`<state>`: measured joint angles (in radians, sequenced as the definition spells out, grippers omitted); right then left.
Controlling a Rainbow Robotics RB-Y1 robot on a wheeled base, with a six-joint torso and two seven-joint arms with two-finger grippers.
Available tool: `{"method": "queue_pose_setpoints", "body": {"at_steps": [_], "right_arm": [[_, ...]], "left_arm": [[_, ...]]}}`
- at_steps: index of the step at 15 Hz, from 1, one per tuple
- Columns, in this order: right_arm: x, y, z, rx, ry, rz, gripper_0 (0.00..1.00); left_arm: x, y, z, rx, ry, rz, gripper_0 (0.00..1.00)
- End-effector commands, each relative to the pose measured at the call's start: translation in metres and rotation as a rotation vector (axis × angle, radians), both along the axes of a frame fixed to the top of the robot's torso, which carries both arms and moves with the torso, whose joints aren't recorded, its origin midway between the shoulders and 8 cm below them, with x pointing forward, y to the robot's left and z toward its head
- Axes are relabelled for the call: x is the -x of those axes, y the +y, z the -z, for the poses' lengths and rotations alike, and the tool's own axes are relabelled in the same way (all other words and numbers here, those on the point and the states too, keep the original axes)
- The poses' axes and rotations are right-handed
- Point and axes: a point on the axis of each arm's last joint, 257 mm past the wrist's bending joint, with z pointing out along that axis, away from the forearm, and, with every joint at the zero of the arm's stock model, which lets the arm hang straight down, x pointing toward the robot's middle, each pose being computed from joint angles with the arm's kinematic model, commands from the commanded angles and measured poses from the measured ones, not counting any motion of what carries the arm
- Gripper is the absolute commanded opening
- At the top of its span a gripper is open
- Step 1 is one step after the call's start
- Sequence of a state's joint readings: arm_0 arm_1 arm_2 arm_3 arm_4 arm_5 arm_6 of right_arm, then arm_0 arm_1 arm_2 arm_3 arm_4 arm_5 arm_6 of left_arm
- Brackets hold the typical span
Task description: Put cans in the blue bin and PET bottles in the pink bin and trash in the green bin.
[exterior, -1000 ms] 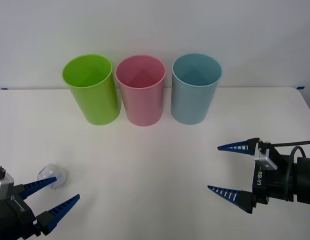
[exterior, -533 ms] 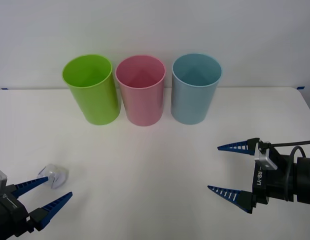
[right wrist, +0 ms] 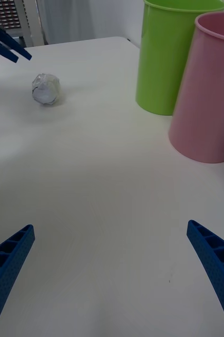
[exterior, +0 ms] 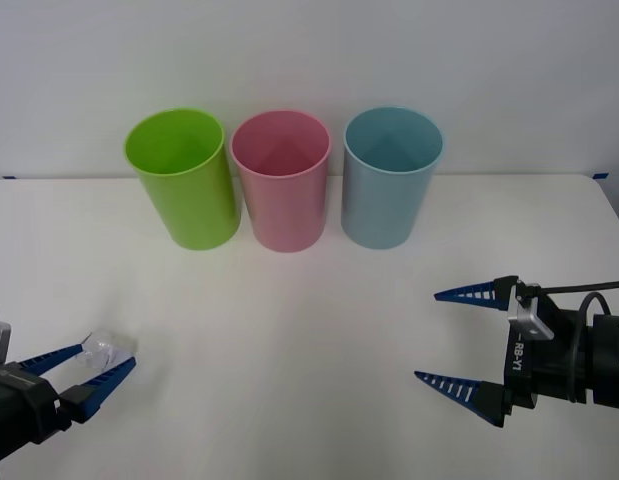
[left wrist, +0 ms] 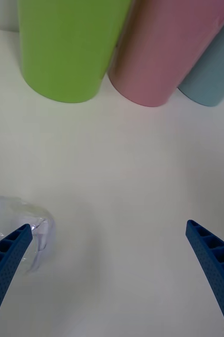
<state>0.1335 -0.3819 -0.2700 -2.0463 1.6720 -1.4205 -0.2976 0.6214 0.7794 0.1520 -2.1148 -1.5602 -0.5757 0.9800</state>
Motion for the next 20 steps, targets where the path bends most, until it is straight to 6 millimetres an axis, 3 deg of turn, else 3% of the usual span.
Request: {"method": "queue_pose_setpoints", "body": {"at_steps": [1, 8, 20], "right_arm": [[0.0, 0.0, 0.0, 0.0, 0.0, 0.0, 1.0], [0.0, 0.0, 0.0, 0.0, 0.0, 0.0, 1.0], [0.0, 0.0, 0.0, 0.0, 0.0, 0.0, 1.0]], "left_arm": [[0.002, 0.006, 0.004, 0.019, 0.087, -0.01, 1.0], [0.004, 0.02, 0.009, 0.024, 0.211, -0.017, 1.0], [-0.027, 0.043, 0.026, -0.165, 0.153, 0.065, 1.0]]}}
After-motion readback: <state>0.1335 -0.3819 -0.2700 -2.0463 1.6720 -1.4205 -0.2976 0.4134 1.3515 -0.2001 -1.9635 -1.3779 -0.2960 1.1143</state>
